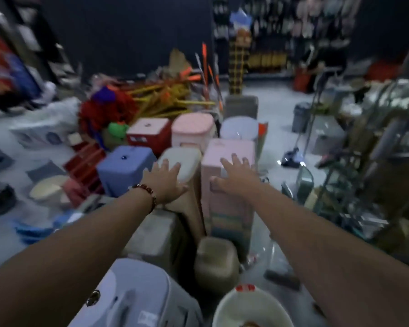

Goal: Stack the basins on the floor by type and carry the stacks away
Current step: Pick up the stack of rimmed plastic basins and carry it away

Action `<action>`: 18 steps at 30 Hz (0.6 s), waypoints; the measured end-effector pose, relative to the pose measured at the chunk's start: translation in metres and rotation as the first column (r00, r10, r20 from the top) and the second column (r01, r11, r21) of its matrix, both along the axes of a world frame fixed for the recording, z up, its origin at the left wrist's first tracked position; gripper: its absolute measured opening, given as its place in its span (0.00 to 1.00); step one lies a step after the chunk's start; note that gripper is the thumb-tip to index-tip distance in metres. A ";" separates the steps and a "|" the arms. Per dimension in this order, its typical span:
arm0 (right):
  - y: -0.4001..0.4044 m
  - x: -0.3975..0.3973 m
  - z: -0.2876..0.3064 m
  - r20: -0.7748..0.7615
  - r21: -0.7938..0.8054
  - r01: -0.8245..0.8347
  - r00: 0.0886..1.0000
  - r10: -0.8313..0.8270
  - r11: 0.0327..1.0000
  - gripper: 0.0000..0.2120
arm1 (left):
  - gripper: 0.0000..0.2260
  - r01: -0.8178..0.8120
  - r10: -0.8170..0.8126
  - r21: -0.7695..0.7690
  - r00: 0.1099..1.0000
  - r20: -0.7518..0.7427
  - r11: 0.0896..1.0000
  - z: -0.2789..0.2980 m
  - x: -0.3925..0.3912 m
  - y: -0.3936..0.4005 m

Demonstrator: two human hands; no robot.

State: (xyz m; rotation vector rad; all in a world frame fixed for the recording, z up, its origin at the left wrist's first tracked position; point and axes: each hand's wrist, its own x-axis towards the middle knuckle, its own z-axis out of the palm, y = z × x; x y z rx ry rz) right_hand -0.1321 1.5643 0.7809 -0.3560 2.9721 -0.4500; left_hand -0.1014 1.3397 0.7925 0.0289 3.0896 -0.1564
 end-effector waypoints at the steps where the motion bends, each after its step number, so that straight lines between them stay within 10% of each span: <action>1: -0.006 -0.002 0.024 -0.042 0.012 -0.048 0.998 0.049 0.999 0.37 | 0.38 -0.028 0.027 -0.014 0.998 -0.057 1.000 0.021 0.004 -0.010; 18: -0.194 0.121 0.118 -0.118 0.031 -0.687 0.719 0.685 0.726 0.35 | 0.37 -0.521 0.533 0.116 0.824 -0.190 0.846 0.071 0.266 -0.131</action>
